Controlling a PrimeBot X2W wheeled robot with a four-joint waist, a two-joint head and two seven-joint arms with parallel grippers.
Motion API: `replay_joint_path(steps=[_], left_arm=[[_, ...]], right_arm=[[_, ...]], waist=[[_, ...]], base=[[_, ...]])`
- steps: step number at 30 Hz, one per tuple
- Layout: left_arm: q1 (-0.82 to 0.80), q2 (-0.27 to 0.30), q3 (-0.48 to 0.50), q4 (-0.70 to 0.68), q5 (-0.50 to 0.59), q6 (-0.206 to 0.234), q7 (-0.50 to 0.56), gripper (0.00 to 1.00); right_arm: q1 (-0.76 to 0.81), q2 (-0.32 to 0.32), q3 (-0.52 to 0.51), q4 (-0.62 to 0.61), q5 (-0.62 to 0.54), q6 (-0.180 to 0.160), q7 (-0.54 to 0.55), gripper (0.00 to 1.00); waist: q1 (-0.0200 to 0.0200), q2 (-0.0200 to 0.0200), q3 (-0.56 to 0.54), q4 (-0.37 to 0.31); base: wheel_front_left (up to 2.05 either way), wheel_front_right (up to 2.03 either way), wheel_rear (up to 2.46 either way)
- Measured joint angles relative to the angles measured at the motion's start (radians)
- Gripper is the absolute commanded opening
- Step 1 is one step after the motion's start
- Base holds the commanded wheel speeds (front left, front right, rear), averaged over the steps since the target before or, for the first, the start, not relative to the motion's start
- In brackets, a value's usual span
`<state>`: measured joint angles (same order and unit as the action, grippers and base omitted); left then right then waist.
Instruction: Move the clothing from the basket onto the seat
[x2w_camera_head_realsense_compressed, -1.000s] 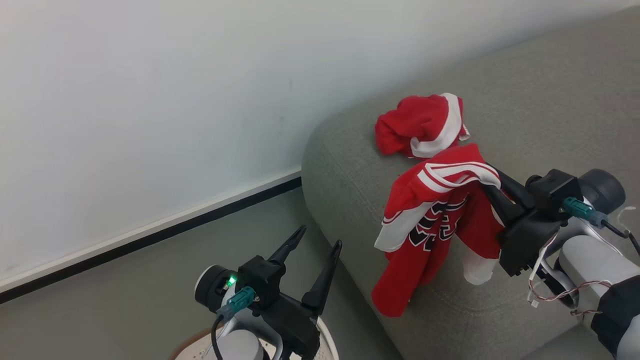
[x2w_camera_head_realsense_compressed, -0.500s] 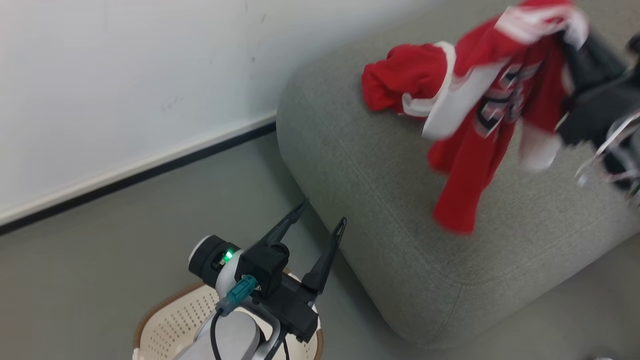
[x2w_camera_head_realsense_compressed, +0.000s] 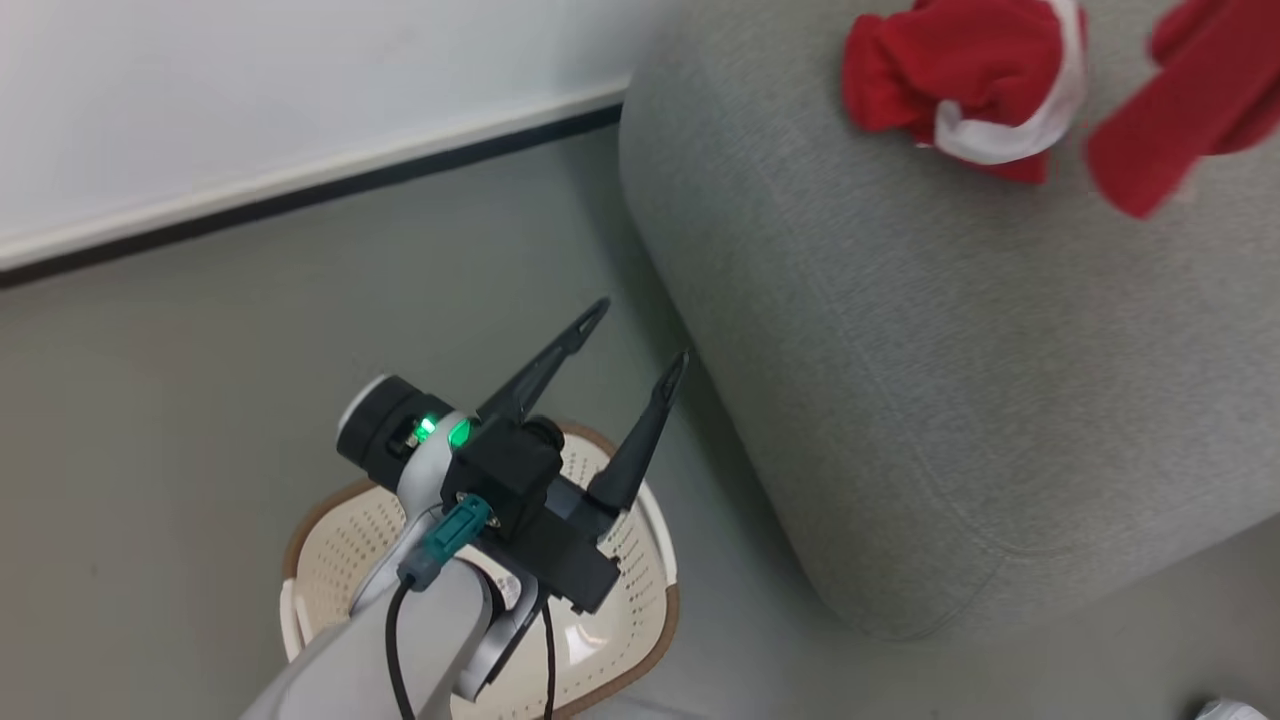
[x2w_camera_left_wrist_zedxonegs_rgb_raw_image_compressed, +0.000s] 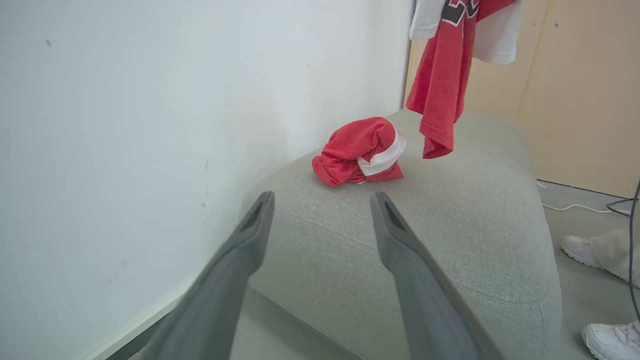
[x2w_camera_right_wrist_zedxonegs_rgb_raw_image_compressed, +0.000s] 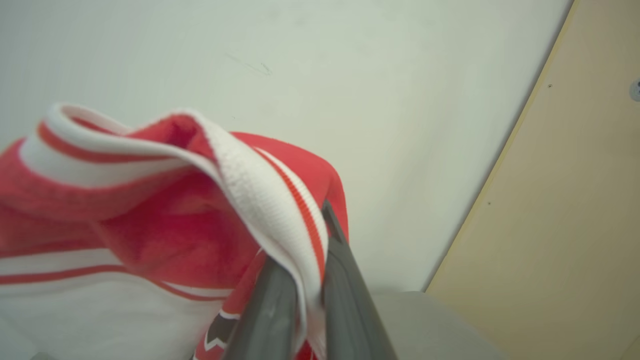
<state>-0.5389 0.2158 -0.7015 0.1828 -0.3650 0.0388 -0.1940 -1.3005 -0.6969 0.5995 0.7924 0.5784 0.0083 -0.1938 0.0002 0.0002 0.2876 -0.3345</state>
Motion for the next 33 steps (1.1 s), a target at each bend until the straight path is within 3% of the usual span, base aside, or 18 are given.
replay_joint_path(steps=[8,14,18,20,22,27,28,29,30,31,33], left_arm=[[-0.041,0.018,0.007,-0.08,0.023,0.006,0.018,1.0],[-0.093,0.015,-0.004,-0.114,0.055,0.006,0.046,1.0],[-0.124,0.014,-0.01,-0.13,0.066,0.005,0.056,1.0],[-0.139,0.016,-0.01,-0.133,0.072,0.004,0.058,1.0],[-0.147,0.017,-0.015,-0.133,0.078,0.004,0.061,1.0],[-0.171,0.016,-0.025,-0.134,0.086,-0.006,0.069,1.0],[-0.173,0.018,-0.025,-0.134,0.087,-0.013,0.069,1.0],[-0.174,0.02,-0.025,-0.133,0.087,-0.013,0.069,1.0],[-0.174,0.021,-0.026,-0.132,0.088,-0.013,0.069,1.0],[-0.174,0.024,-0.026,-0.129,0.089,-0.013,0.069,1.0],[-0.174,0.029,-0.027,-0.122,0.095,-0.014,0.069,1.0]], right_arm=[[-0.046,-0.063,-0.008,0.03,-0.028,-0.019,0.007,0.0],[-0.046,-0.076,-0.006,0.063,-0.045,-0.04,0.004,0.0],[-0.046,-0.028,-0.001,0.085,-0.044,-0.053,-0.002,0.0],[-0.045,0.054,0.024,0.106,-0.045,-0.053,-0.005,0.0],[-0.042,0.095,0.037,0.125,-0.045,-0.052,-0.009,0.0],[-0.032,0.122,0.045,0.179,-0.045,-0.05,-0.021,0.0],[-0.03,0.127,0.046,0.189,-0.045,-0.045,-0.024,0.12],[-0.026,0.133,0.047,0.194,-0.045,-0.042,-0.025,0.32],[-0.021,0.141,0.048,0.2,-0.045,-0.042,-0.028,0.71],[-0.019,0.15,0.05,0.207,-0.045,-0.042,-0.029,1.0],[-0.015,0.162,0.053,0.216,-0.045,-0.034,-0.037,1.0]], waist=[[0.0001,0.0,0.1,0.071],[0.0,0.0001,0.18,0.119],[-0.0001,0.0,0.231,0.149],[0.0,0.0001,0.268,0.165],[0.0,0.0002,0.289,0.172],[0.0,0.0001,0.327,0.175],[0.0,0.0002,0.33,0.172],[0.0,0.0001,0.332,0.168],[0.0,0.0001,0.333,0.163],[-0.0001,0.0,0.332,0.158],[-0.0002,-0.0001,0.33,0.146]], base=[[0.0,0.0,0.0],[0.0,0.0,0.0],[0.0,0.0,0.0],[0.0,0.0,0.0],[0.0,0.0,0.0],[0.0,0.0,0.0],[0.0,0.0,0.0],[0.0,0.0,0.0],[0.0,0.0,0.0],[0.0,0.0,0.0],[0.0,0.0,0.0]])
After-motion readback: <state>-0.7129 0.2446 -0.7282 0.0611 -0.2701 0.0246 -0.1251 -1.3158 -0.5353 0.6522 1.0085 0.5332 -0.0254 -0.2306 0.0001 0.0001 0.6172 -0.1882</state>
